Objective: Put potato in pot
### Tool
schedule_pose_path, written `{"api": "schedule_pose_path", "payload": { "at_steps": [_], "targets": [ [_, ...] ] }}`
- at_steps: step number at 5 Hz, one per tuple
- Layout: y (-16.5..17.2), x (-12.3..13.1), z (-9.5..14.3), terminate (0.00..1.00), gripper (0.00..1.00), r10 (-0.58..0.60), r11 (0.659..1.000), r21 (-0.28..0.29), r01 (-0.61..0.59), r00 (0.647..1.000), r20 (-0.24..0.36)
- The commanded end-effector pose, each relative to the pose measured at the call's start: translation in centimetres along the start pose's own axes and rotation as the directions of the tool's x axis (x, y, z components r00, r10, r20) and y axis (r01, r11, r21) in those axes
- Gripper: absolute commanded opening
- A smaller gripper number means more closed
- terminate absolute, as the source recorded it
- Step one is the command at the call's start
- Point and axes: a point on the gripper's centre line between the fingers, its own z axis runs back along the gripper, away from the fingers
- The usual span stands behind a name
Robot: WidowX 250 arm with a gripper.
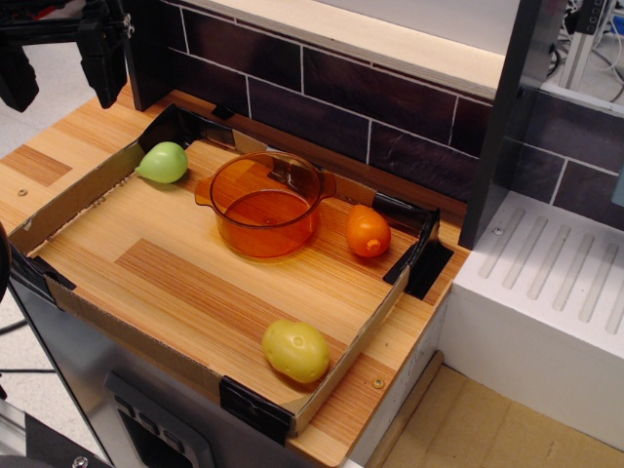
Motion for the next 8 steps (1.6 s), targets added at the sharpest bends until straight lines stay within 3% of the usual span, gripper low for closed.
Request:
{"api": "schedule_pose_path", "payload": {
  "at_steps": [1, 2, 3, 4, 5, 6, 8],
  "targets": [
    [0.0, 0.0, 0.0, 0.00, 1.00, 0.000, 1.000, 0.000, 0.000, 1.000, 0.000],
    [-2.1, -1.2, -0.1, 0.00, 1.00, 0.228, 0.973, -0.021, -0.228, 0.974, 0.011],
    [-5.8, -2.6, -2.0, 0.00, 1.00, 0.416, 0.907, 0.051, -0.417, 0.909, 0.029],
    [-8.7, -3.3, -3.5, 0.00, 1.00, 0.586, 0.805, 0.035, -0.592, 0.803, 0.107],
    [-10.9, -4.5, -5.6, 0.00, 1.00, 0.661, 0.743, 0.036, -0.668, 0.741, 0.118],
    [-11.7, -5.7, -7.6, 0.00, 1.00, 0.658, 0.749, 0.016, -0.663, 0.745, 0.108],
    [-12.6, -6.4, -10.7, 0.00, 1.00, 0.699, 0.716, -0.035, -0.698, 0.714, 0.043]
  ]
}}
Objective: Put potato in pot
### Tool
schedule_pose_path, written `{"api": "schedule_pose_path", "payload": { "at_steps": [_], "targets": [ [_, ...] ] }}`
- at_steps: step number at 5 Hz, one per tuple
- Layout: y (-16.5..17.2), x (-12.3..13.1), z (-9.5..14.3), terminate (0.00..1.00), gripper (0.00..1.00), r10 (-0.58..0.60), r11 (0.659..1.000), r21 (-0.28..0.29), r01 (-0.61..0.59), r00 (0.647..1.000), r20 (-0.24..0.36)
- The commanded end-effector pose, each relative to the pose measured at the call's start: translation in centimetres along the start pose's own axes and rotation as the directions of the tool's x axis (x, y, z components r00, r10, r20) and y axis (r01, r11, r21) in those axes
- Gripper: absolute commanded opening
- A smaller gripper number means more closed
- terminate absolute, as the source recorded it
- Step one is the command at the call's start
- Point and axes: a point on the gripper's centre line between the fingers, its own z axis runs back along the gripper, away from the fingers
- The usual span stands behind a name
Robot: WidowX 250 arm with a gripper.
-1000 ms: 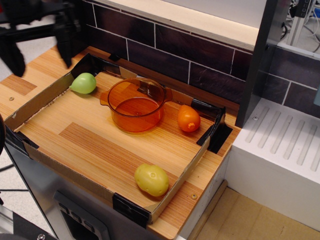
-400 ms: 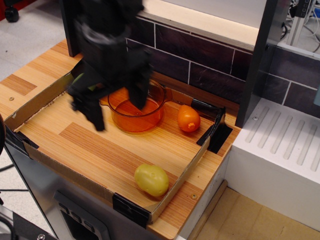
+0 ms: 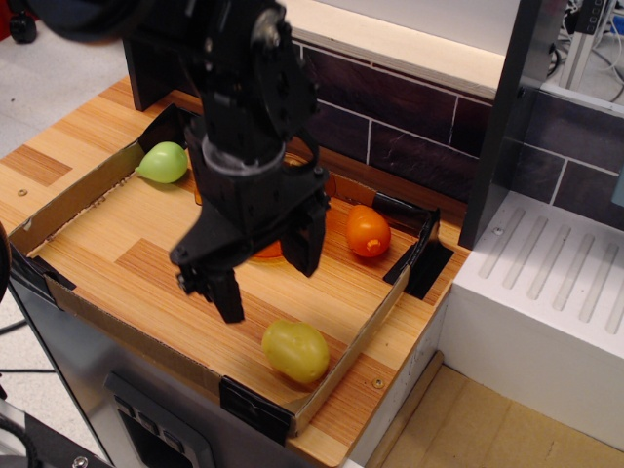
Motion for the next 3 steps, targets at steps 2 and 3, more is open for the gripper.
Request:
{"api": "schedule_pose_path", "payload": {
  "at_steps": [2, 3],
  "targets": [
    [-1.6, -1.6, -3.2, 0.00, 1.00, 0.079, 0.996, -0.030, -0.082, 0.993, -0.094],
    [-1.4, -2.7, -4.1, 0.00, 1.00, 0.087, 0.996, -0.012, -0.089, 0.992, -0.095]
  ]
}}
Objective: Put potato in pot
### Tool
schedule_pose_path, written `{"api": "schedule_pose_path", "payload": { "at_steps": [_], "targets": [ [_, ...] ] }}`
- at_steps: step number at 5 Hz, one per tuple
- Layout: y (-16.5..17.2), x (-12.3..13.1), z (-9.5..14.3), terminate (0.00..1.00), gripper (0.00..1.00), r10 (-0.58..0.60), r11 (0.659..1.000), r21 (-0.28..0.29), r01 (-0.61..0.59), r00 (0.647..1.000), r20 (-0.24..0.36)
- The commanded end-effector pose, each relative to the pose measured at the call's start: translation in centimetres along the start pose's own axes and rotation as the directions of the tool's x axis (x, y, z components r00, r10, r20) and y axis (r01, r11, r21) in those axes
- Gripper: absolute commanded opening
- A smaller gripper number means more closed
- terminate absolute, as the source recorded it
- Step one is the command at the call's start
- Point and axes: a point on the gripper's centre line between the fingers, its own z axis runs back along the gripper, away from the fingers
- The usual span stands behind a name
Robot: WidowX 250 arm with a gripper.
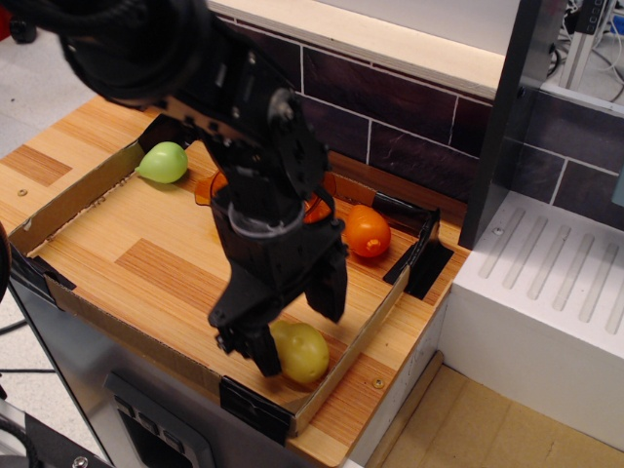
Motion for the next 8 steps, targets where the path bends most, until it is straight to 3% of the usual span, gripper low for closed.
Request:
{"api": "schedule_pose_path", "payload": {
  "at_steps": [1, 2, 3, 5, 6, 8],
  "targets": [
    [-0.9, -1.0, -1.6, 0.00, 0.00, 0.001, 1.000, 0.028, -0.001, 1.000, 0.012],
    [-0.7, -0.8, -1.8, 0.00, 0.00, 0.007, 1.000, 0.009, -0.007, 1.000, 0.026],
    [-0.7, 0.1, 0.2, 0.00, 0.00, 0.015, 1.000, -0.011, -0.015, 1.000, 0.004],
    [-2.6, 4.8, 6.7, 0.00, 0.00, 0.125, 0.990, -0.069, -0.124, 0.992, 0.003],
    [-4.1, 7.4, 7.1, 0.00, 0.00, 0.181, 0.983, -0.030, -0.180, 0.983, 0.030],
    [-7.1, 12.4, 8.4, 0.00, 0.00, 0.284, 0.959, -0.032, -0.283, 0.959, 0.018]
  ]
}}
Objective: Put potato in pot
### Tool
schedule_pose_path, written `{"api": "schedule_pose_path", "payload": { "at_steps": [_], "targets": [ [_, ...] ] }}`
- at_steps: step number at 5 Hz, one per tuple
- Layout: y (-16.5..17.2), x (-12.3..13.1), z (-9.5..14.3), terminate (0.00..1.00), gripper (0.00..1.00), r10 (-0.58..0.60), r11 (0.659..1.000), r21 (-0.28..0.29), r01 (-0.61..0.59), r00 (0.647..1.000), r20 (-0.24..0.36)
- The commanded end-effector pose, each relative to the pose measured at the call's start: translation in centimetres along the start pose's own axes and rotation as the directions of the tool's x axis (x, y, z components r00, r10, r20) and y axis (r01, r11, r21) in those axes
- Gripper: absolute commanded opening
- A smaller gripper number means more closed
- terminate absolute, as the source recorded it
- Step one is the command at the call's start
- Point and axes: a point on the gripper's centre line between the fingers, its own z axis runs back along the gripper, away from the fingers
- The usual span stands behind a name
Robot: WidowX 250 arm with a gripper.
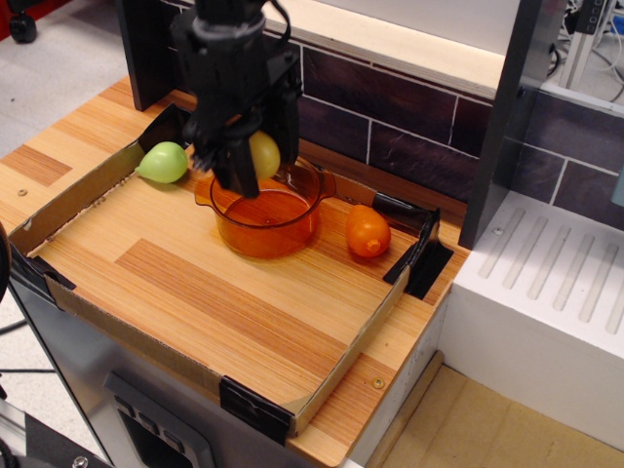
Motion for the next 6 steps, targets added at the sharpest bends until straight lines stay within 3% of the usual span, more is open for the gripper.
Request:
{"api": "schedule_pose_path", "payload": {
  "at_steps": [1, 3, 4, 6],
  "targets": [
    [-2.7, 2.9, 0.7, 0.00, 1.00, 0.046, 0.999, -0.019, -0.046, 0.999, 0.003],
    [-2.4, 2.1, 0.7, 0.00, 1.00, 0.016, 0.999, -0.040, -0.015, 0.999, 0.031],
    [-2.4, 1.7, 1.5, 0.00, 1.00, 0.004, 0.999, -0.044, -0.004, 1.000, 0.014],
    [-1.7, 2.4, 6.5, 0.00, 1.00, -0.021, 0.998, -0.061, 0.025, 0.998, 0.064]
  ]
}}
